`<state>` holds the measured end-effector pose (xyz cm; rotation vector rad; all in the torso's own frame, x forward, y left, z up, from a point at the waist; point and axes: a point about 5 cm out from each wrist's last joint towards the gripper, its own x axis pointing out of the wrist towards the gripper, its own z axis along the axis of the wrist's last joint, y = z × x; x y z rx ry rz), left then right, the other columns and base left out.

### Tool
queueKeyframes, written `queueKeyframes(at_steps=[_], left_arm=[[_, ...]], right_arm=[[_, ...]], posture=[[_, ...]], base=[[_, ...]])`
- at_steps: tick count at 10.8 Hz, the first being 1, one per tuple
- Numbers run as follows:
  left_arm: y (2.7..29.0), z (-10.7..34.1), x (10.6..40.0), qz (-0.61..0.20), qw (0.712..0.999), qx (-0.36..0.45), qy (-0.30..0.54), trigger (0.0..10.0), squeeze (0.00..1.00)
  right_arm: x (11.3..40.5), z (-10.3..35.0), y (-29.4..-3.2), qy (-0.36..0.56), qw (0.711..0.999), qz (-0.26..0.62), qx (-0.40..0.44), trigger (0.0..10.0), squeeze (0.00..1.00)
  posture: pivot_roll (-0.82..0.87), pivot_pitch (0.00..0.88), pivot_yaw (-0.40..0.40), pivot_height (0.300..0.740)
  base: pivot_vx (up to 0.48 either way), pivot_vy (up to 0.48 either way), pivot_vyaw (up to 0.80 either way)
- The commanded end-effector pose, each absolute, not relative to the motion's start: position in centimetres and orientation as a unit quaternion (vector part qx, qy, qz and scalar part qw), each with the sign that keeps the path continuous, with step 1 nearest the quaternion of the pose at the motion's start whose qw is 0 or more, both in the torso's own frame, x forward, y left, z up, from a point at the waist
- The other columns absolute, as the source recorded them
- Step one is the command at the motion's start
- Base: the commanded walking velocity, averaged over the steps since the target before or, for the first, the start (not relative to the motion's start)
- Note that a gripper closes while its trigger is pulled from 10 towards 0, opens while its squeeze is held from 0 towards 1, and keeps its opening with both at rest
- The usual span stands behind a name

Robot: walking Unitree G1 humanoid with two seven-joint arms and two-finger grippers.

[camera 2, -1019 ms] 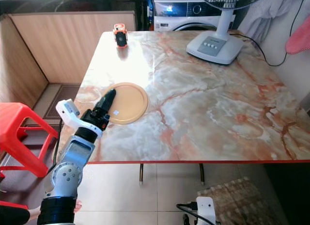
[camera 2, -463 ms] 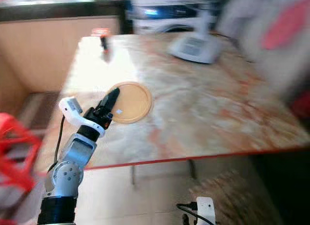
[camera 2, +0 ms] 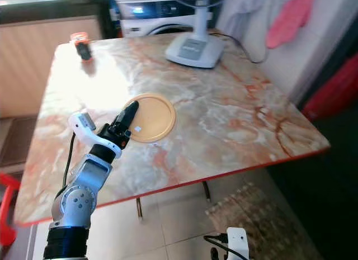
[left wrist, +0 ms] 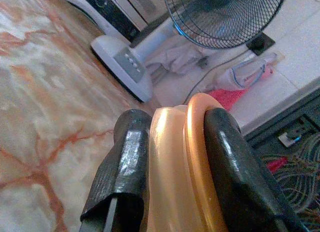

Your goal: Restocking fridge

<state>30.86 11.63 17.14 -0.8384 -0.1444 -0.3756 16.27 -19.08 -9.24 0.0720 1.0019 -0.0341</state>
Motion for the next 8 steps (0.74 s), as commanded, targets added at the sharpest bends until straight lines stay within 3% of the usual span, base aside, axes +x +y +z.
queueKeyframes(at_steps=[1,8], left_arm=[[11.42,18.06,30.79,-0.191,0.894,-0.398,-0.082,10.0,0.00],[11.21,17.87,30.80,-0.190,0.893,-0.401,-0.073,10.0,0.00]], right_arm=[[16.08,-9.32,-19.14,0.483,0.875,-0.016,0.035,10.0,0.00],[15.98,-9.36,-19.10,0.485,0.874,-0.015,0.036,10.0,0.00]], posture=[[0.01,0.032,0.012,0.740],[0.01,0.039,0.013,0.740]], base=[[0.000,0.000,-0.80],[0.000,0.000,-0.80]])
